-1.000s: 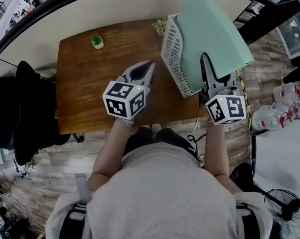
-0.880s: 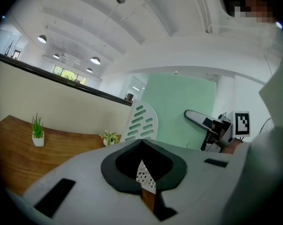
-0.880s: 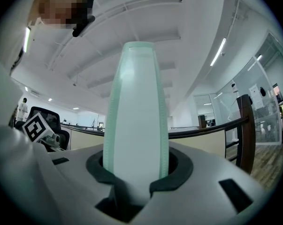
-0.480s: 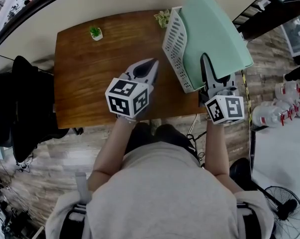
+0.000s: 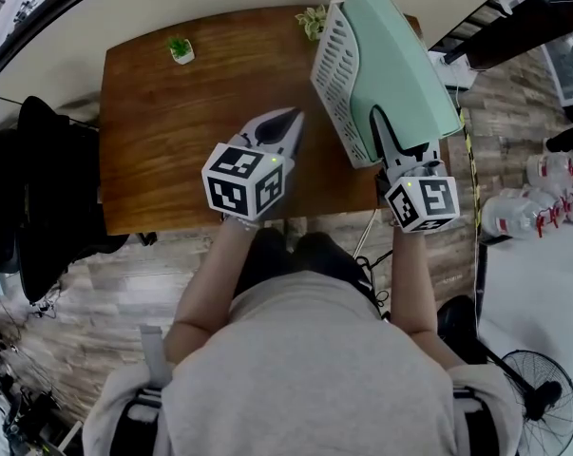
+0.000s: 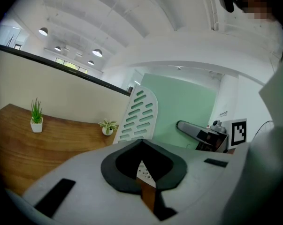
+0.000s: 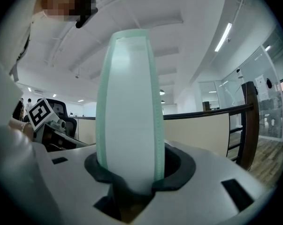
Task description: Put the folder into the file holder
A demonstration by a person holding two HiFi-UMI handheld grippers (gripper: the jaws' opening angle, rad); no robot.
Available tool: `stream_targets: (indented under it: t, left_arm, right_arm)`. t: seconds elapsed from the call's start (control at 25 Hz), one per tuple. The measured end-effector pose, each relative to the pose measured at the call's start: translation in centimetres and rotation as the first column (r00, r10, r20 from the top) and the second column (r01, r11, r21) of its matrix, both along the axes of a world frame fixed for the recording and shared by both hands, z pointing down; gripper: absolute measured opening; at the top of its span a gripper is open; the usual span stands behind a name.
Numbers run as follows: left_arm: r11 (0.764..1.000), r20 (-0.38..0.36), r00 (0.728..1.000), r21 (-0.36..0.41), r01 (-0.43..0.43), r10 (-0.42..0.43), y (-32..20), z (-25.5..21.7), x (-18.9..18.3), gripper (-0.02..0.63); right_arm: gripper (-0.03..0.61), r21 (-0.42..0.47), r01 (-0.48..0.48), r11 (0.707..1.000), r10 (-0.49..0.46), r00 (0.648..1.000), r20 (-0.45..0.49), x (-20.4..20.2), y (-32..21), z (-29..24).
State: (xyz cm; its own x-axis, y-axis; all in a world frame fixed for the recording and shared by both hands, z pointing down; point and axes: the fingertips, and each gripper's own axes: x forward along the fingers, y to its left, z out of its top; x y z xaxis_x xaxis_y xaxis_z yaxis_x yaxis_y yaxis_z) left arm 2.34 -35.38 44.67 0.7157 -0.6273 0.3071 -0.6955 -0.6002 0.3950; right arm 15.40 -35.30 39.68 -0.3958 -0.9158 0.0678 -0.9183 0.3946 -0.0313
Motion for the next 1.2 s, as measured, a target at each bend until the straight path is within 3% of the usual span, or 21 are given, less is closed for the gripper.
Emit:
stream_targets:
  t: [0.48,1.2]
  left_arm:
    - [1.000,0.003,1.000,-0.026,0.009,-0.009,0.9,1.0,0.4,0.011]
    - [0.999,0.004,1.000,-0.030,-0.013,0.013,2.7,1.1,0.2,0.011]
  right_arm:
    - [0.205,-0.085,0.017,0.996,-0.014,0.999,0.039,0.3,0.2,3.6]
    - [0.272,-0.159,-0.110,0.981,0.133,0.980,0.146,1.8,3.5,4.9]
